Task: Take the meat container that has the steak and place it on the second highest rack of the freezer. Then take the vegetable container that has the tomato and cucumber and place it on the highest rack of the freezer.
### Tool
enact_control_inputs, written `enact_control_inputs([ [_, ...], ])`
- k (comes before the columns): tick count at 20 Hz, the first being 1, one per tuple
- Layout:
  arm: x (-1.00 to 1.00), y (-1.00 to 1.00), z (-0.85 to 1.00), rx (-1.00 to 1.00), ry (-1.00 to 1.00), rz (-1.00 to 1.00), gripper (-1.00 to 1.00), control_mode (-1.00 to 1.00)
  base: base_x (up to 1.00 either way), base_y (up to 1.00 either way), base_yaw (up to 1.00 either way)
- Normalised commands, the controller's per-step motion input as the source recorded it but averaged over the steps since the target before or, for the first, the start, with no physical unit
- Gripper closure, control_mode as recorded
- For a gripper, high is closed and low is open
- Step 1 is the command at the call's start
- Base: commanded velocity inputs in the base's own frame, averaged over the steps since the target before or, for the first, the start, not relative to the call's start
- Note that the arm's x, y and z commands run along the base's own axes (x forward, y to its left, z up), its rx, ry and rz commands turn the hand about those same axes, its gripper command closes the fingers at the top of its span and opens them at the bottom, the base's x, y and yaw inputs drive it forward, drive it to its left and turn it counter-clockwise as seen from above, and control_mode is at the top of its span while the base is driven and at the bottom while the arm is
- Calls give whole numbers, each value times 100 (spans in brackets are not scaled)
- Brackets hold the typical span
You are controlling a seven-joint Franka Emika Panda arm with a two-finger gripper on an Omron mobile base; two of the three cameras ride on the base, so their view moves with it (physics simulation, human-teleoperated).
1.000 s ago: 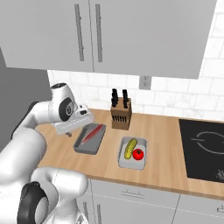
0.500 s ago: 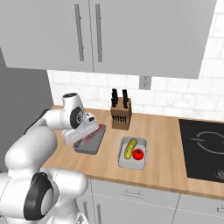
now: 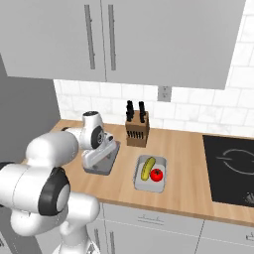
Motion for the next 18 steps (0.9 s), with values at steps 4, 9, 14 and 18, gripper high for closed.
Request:
enact_control_inputs([
  [4, 14, 20, -39, 1, 0, 1, -100, -100, 0, 0, 0],
  [9, -4, 24, -25, 0, -3, 0, -100, -100, 0, 0, 0],
  [14, 0, 1, -23, 0, -11, 0, -100, -100, 0, 0, 0],
  [18, 0, 0, -48, 0, -3, 0, -100, -100, 0, 0, 0],
])
